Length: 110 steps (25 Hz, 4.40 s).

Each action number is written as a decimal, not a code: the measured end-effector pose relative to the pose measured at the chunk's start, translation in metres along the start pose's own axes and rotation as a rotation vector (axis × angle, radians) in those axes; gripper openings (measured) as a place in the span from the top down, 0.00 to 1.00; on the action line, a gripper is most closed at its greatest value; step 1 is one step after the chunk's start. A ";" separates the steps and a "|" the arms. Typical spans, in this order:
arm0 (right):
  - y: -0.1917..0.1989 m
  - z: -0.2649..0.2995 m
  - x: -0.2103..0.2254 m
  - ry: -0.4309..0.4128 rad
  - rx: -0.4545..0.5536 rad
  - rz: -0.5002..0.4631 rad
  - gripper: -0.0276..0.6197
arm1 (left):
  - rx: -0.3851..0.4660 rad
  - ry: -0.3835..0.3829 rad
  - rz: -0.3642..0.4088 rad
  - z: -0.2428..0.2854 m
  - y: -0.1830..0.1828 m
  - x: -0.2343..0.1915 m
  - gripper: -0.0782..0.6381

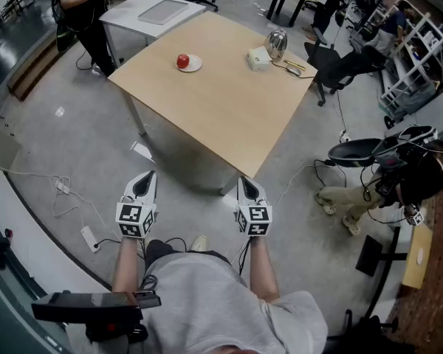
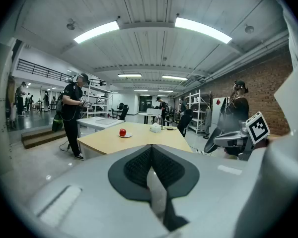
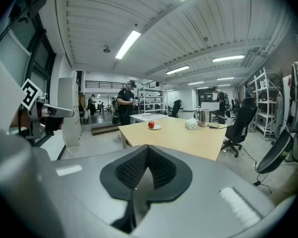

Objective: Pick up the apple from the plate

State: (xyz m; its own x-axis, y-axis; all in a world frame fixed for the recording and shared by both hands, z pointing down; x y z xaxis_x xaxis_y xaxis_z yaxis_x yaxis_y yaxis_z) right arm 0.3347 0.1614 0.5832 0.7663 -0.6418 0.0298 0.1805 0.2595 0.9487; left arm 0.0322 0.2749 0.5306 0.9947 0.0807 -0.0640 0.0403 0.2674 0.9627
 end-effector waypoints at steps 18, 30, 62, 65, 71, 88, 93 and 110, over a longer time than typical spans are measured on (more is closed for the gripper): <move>-0.002 -0.009 0.003 -0.059 0.024 0.016 0.95 | 0.022 -0.001 0.004 -0.006 -0.005 0.026 0.86; -0.009 0.040 0.003 -0.071 0.002 0.007 0.95 | 0.022 0.009 -0.005 0.037 -0.005 -0.007 0.86; -0.104 0.288 -0.029 -0.074 -0.017 -0.020 0.95 | -0.001 0.047 -0.014 0.201 -0.062 -0.205 0.86; -0.110 0.304 -0.035 -0.064 -0.018 -0.018 0.95 | 0.004 0.057 -0.012 0.212 -0.066 -0.223 0.86; -0.116 0.329 -0.042 -0.056 -0.022 -0.019 0.95 | 0.003 0.073 -0.012 0.226 -0.068 -0.244 0.86; -0.134 0.409 -0.047 -0.120 -0.042 -0.034 0.95 | -0.015 -0.001 -0.044 0.254 -0.066 -0.294 0.86; -0.145 0.446 -0.046 -0.145 -0.055 -0.037 0.95 | -0.030 -0.041 -0.062 0.265 -0.067 -0.314 0.86; -0.165 0.581 -0.026 -0.160 -0.104 -0.074 0.89 | -0.099 -0.113 -0.081 0.302 -0.061 -0.348 0.86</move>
State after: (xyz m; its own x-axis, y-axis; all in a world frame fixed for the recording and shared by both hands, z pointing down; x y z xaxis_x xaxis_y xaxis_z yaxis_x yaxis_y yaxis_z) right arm -0.0731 -0.2835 0.6089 0.6422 -0.7663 0.0185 0.3021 0.2752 0.9127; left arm -0.2874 -0.0594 0.5732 0.9932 -0.0521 -0.1045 0.1163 0.3625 0.9247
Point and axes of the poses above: the fingertips, and each gripper's own axes: z forward along the fingers, x to its right, y out of its underside, the point moved 6 cm from there along -z, backward along the fingers, and after that the axes turned 1 degree about -z, right-handed, at the moved point
